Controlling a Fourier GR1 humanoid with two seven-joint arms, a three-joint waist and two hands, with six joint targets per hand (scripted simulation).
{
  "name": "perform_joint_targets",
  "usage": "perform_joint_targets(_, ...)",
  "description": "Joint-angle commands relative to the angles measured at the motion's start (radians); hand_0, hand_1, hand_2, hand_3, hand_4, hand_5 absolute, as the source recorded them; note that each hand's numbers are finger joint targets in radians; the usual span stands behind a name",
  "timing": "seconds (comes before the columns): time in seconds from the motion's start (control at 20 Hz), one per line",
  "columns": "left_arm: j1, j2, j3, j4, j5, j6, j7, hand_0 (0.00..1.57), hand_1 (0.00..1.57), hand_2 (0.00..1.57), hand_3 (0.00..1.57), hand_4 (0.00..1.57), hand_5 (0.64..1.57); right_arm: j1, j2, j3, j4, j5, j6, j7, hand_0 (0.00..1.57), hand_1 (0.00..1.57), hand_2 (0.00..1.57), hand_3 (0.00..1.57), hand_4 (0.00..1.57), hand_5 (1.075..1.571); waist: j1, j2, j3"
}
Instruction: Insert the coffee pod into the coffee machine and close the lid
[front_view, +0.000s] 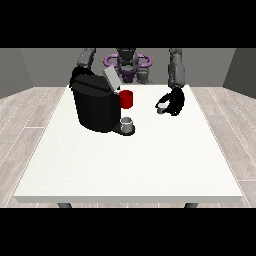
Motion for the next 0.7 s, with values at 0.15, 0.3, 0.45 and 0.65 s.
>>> perform_joint_targets(0.15,-0.063,0.002,-0.003,-0.026,-0.001,-0.071,-0.070,1.47,1.47,1.47,1.41,0.61,1.571,0.017,0.009,-0.025,0.082,-0.016,0.012,-0.093,0.00,0.00,0.00,0.00,0.43,1.571,0.020,0.002,-0.0013)
perform_joint_targets(0.3,-0.088,-0.026,-0.030,-0.074,-0.004,-0.140,-0.033,1.40,1.40,1.42,1.36,0.60,1.571,-0.014,-0.041,-0.083,0.124,-0.061,0.037,-0.011,0.00,0.00,0.00,0.00,0.44,1.571,0.048,-0.085,-0.0011)
perform_joint_targets(0.45,-0.141,-0.046,-0.047,-0.108,-0.018,-0.174,0.008,1.32,1.32,1.38,1.35,0.58,1.571,-0.072,-0.034,-0.099,0.175,-0.055,0.007,-0.011,0.00,0.00,0.00,0.00,0.50,1.571,0.073,-0.085,-0.0010)
perform_joint_targets(0.65,-0.173,0.000,-0.007,-0.109,0.004,-0.222,-0.024,1.26,1.26,1.33,1.29,0.54,1.571,-0.023,-0.003,-0.036,0.150,-0.021,0.007,-0.023,0.00,0.00,0.00,0.00,0.47,1.571,0.036,-0.087,-0.0015)
